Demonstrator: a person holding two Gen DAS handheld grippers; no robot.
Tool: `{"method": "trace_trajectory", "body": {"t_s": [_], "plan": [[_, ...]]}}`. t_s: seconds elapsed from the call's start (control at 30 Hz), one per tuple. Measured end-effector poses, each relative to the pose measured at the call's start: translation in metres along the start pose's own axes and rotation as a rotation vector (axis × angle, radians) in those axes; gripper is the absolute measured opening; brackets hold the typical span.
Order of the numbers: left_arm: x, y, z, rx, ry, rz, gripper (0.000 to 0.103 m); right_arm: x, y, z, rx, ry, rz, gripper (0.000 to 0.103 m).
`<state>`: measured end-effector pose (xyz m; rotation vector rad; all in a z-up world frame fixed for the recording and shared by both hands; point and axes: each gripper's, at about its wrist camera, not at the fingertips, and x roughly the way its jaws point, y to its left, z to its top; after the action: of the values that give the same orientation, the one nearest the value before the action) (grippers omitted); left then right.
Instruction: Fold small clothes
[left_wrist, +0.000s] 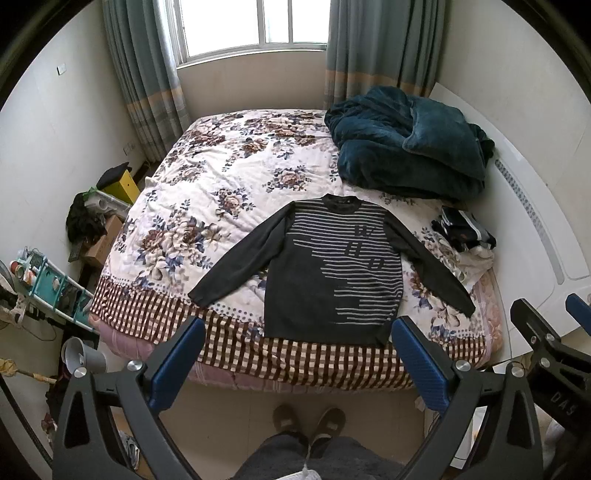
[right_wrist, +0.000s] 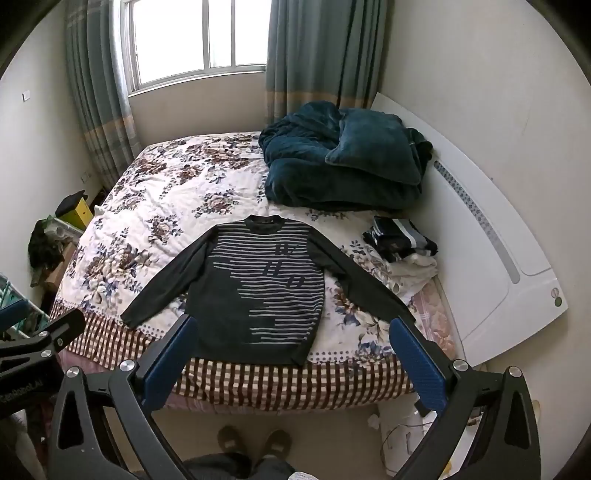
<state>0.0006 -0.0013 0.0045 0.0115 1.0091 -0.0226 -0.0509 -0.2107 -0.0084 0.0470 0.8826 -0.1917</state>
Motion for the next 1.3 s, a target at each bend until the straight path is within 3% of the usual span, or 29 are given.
{"method": "trace_trajectory", "body": {"t_s": [0.5, 0.6, 1.3], "plan": [[-0.003, -0.005, 0.015, 0.008, -0.004, 0.0, 0.103, 0.001, -0.002, 0.009, 0.008, -0.003, 0.005, 0.103], [-0.005, -0.007, 0.032, 0.009, -0.008, 0.002, 0.103, 0.001, -0.002, 0.009, 0.008, -0.003, 0.006, 0.103], [-0.005, -0.008, 0.037, 0.009, -0.015, 0.001, 0.103, 0.001, -0.002, 0.011, 0.01, -0.006, 0.009, 0.103]]}}
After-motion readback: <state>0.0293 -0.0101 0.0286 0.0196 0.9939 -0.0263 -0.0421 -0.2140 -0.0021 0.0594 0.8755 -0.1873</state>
